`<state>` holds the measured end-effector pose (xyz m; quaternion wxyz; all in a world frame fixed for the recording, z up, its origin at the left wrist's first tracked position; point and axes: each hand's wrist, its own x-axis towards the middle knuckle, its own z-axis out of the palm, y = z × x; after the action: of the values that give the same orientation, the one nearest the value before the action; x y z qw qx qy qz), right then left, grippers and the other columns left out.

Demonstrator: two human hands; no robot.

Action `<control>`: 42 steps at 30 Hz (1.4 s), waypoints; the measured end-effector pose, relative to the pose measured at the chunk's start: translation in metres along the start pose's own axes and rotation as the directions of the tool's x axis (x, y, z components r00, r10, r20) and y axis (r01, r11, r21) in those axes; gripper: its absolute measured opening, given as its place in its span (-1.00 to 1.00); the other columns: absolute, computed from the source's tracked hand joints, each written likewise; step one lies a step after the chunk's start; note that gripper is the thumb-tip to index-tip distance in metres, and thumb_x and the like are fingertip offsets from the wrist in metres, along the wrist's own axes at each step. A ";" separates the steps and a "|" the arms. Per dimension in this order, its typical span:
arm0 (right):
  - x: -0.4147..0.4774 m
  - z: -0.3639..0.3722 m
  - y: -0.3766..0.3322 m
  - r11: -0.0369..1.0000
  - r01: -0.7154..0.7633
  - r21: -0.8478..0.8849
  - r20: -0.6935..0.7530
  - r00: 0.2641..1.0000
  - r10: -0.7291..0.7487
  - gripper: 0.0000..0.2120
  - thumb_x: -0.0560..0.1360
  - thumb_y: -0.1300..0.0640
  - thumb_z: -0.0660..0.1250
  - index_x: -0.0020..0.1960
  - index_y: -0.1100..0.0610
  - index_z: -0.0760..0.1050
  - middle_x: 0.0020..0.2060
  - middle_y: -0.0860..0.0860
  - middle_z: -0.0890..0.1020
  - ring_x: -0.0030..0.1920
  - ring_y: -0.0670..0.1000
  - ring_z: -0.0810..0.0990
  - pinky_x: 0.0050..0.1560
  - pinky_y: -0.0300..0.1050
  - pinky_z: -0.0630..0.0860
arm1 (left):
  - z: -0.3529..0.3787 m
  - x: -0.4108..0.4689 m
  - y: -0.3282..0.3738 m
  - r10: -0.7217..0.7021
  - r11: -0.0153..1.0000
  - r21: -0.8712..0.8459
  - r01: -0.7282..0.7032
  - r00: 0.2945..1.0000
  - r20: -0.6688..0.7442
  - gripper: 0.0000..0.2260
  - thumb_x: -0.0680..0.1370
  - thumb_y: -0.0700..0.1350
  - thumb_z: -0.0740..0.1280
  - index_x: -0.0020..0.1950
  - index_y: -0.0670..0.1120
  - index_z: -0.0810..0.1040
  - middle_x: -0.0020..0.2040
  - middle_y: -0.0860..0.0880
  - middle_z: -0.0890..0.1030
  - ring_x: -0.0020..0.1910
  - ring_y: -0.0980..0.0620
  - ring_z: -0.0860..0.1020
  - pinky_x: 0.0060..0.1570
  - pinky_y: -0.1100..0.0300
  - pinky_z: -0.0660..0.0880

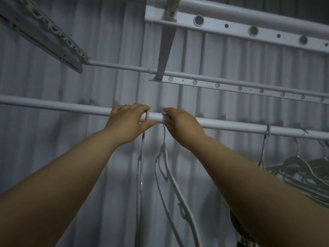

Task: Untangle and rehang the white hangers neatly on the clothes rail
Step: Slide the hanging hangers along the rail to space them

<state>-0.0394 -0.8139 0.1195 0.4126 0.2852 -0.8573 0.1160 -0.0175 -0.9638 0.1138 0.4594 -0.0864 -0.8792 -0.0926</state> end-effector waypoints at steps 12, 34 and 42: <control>-0.046 -0.058 0.067 0.986 -0.040 -0.159 -0.016 0.999 0.038 -0.57 0.53 0.14 0.23 0.39 0.15 0.30 0.34 0.07 0.43 0.34 0.08 0.36 0.28 -0.19 0.18 | -0.004 0.002 0.012 -0.022 1.000 0.007 0.022 0.998 0.062 -0.54 0.53 0.08 0.21 0.39 -0.06 0.32 0.36 -0.07 0.42 0.34 -0.08 0.36 0.35 0.11 0.18; -0.094 -0.102 0.219 0.955 -0.284 -0.080 0.028 0.957 0.287 -0.52 0.49 0.11 0.31 0.37 0.19 0.32 0.26 0.18 0.50 0.25 0.18 0.45 0.23 -0.05 0.31 | 0.006 0.013 0.076 -0.158 0.962 0.248 0.114 0.974 0.164 -0.56 0.55 0.02 0.20 0.41 -0.06 0.29 0.38 -0.11 0.40 0.35 -0.10 0.36 0.30 0.16 0.21; -0.081 -0.098 0.214 0.971 -0.240 0.015 0.087 0.967 0.238 -0.52 0.44 0.12 0.37 0.33 0.16 0.37 0.23 0.15 0.53 0.19 0.16 0.50 0.16 -0.09 0.39 | 0.003 0.013 0.075 -0.155 0.963 0.246 0.106 0.969 0.190 -0.56 0.56 0.02 0.19 0.42 -0.04 0.28 0.40 -0.10 0.38 0.37 -0.09 0.34 0.32 0.17 0.20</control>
<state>-0.0620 -0.5660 0.1266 0.3551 0.1896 -0.9007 0.1635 -0.0088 -0.8897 0.1290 0.3651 0.0177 -0.9308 -0.0093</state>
